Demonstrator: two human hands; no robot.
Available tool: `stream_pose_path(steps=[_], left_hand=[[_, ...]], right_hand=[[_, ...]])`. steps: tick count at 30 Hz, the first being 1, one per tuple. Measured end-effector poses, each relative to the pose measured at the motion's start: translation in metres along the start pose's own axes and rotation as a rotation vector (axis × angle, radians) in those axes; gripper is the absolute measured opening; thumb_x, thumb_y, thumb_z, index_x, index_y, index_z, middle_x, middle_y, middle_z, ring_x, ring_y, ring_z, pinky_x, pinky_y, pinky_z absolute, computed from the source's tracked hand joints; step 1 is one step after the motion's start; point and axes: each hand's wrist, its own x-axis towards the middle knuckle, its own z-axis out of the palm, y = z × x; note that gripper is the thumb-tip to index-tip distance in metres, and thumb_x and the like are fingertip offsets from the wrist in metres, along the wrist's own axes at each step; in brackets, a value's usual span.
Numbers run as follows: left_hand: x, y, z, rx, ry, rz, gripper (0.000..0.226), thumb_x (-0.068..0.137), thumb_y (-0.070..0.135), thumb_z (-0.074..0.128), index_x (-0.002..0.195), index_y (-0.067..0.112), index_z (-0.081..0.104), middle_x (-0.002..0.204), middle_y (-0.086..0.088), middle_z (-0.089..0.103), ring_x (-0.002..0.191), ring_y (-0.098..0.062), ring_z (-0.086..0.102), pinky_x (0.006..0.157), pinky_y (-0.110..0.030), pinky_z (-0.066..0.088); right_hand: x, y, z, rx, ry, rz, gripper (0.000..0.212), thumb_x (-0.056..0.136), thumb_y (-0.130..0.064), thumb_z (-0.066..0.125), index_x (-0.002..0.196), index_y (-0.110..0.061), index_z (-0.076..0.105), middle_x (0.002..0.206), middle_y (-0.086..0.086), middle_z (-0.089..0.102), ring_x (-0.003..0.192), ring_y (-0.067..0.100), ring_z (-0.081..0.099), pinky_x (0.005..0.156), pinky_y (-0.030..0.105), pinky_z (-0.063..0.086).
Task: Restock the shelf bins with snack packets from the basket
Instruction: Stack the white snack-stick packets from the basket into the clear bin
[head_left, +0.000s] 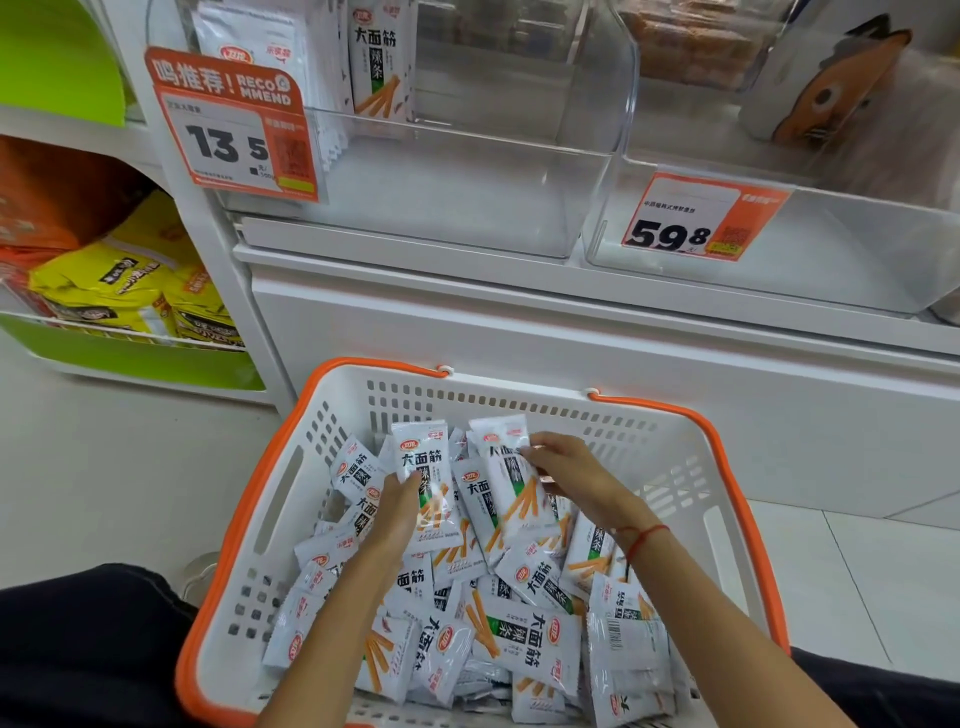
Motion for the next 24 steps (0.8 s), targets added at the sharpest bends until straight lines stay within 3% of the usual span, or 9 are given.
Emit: stream_pose_path(steps=[3,5,8,11,14,16,20,22,24], left_hand=[[-0.008,-0.001,0.011,-0.017,-0.060,0.012,0.042,0.103,0.028,0.033,0.142,0.014,0.034,0.136,-0.005,0.044,0.128,-0.024,0.041,0.104,-0.037,0.032],[-0.009,-0.001,0.016,-0.131,-0.089,-0.027,0.030,0.101,0.036,0.034,0.121,0.024,0.053,0.116,0.002,0.058,0.113,-0.016,0.051,0.104,-0.038,0.036],[-0.008,-0.001,0.017,-0.209,-0.119,-0.065,0.038,0.094,0.043,0.043,0.109,0.016,0.066,0.099,-0.010,0.071,0.097,-0.026,0.065,0.098,-0.044,0.046],[-0.005,-0.004,0.017,-0.136,-0.156,-0.007,0.025,0.093,0.032,0.052,0.103,0.014,0.066,0.079,-0.007,0.073,0.076,-0.027,0.067,0.084,-0.043,0.050],[-0.003,-0.006,0.015,-0.099,-0.151,0.075,0.020,0.097,0.027,0.049,0.109,0.015,0.059,0.092,-0.005,0.071,0.084,-0.023,0.066,0.084,-0.038,0.049],[-0.002,-0.004,0.007,-0.121,-0.096,0.097,0.020,0.097,0.029,0.049,0.113,0.016,0.054,0.100,-0.004,0.067,0.089,-0.020,0.064,0.084,-0.036,0.050],[0.002,0.004,-0.010,-0.192,-0.033,0.096,0.024,0.096,0.034,0.051,0.116,0.021,0.048,0.108,-0.004,0.062,0.089,-0.018,0.059,0.079,-0.033,0.047],[0.003,0.008,-0.015,-0.232,-0.036,0.091,0.027,0.094,0.039,0.052,0.119,0.026,0.050,0.107,-0.003,0.061,0.087,-0.017,0.059,0.076,-0.032,0.047],[0.002,0.006,-0.019,-0.215,-0.043,0.073,0.032,0.092,0.048,0.052,0.116,0.028,0.054,0.108,-0.003,0.063,0.092,-0.019,0.061,0.083,-0.036,0.049]], right_hand=[[0.002,-0.006,0.027,0.019,0.050,-0.101,0.014,0.095,-0.009,0.054,0.097,-0.003,0.067,0.075,0.008,0.064,0.058,0.015,0.060,0.052,0.021,0.049],[0.004,-0.001,0.046,-0.001,0.173,-0.158,0.013,0.092,-0.010,0.058,0.095,-0.006,0.070,0.074,0.000,0.066,0.061,0.013,0.063,0.063,0.027,0.054],[0.003,0.012,0.063,-0.095,0.340,-0.254,0.014,0.088,-0.016,0.065,0.096,-0.009,0.074,0.064,-0.004,0.065,0.049,0.004,0.057,0.061,0.027,0.052],[-0.001,0.016,0.070,-0.036,0.391,-0.336,0.013,0.083,-0.018,0.073,0.093,-0.011,0.076,0.067,-0.002,0.069,0.056,0.003,0.062,0.060,0.020,0.053],[0.003,0.019,0.067,-0.006,0.454,-0.313,0.016,0.088,-0.029,0.066,0.091,-0.016,0.076,0.077,-0.008,0.071,0.068,0.001,0.065,0.066,0.018,0.052],[0.011,0.030,0.057,-0.212,0.475,-0.198,0.020,0.090,-0.035,0.061,0.101,-0.020,0.069,0.092,-0.011,0.064,0.086,0.009,0.063,0.072,0.019,0.049],[0.005,0.055,0.058,-0.848,0.133,0.117,0.052,0.089,-0.045,0.057,0.125,-0.009,0.044,0.124,0.007,0.042,0.121,0.027,0.040,0.097,0.035,0.040],[-0.002,0.055,0.063,-0.879,0.194,0.088,0.060,0.088,-0.044,0.060,0.132,-0.010,0.039,0.132,0.009,0.042,0.125,0.026,0.039,0.101,0.035,0.037],[-0.005,0.051,0.064,-0.750,0.244,0.067,0.057,0.085,-0.037,0.067,0.127,-0.011,0.038,0.122,0.007,0.052,0.112,0.024,0.052,0.090,0.033,0.045]])
